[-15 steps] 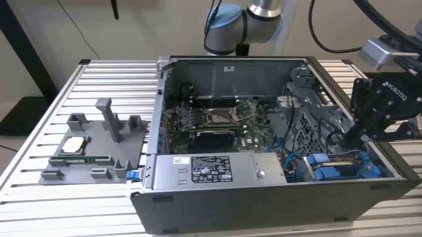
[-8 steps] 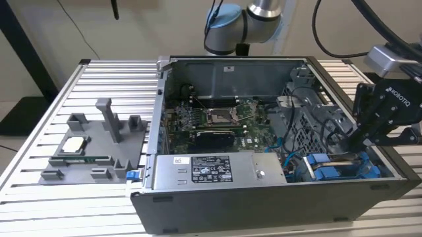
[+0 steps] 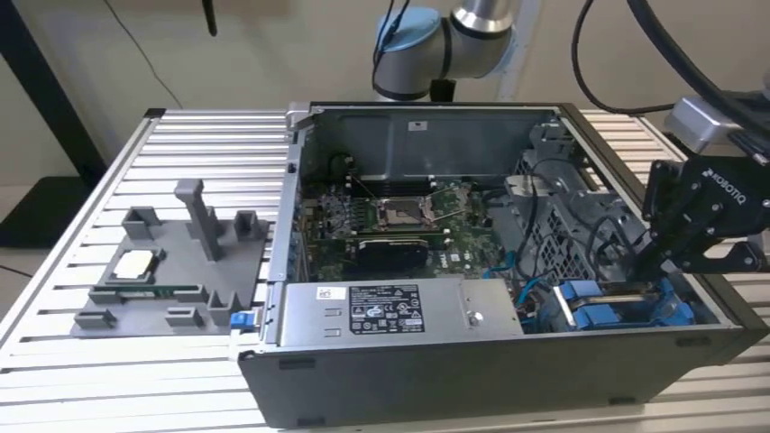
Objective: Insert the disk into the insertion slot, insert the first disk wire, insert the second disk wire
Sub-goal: 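Insert the first disk wire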
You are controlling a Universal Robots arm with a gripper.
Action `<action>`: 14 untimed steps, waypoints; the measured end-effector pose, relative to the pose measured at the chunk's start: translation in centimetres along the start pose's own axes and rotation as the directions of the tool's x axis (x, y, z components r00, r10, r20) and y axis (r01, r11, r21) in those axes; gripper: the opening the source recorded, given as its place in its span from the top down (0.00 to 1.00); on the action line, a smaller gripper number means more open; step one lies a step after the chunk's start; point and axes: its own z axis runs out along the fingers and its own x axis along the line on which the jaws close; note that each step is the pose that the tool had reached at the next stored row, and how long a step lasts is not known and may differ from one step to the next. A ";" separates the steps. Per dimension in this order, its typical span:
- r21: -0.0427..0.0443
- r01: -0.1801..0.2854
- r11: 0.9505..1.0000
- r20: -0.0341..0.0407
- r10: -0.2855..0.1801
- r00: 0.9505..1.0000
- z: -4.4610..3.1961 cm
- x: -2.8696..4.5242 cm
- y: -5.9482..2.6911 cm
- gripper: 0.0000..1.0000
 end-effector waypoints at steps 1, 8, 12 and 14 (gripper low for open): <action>-0.001 0.000 1.000 0.001 0.000 1.000 0.09 0.00 -0.05 0.81; -0.002 0.002 1.000 0.014 -0.002 1.000 0.39 0.00 -0.32 0.81; -0.002 0.002 1.000 0.016 -0.002 1.000 0.48 0.01 -0.52 0.81; -0.002 0.002 1.000 0.016 -0.002 1.000 0.50 0.00 -0.63 0.81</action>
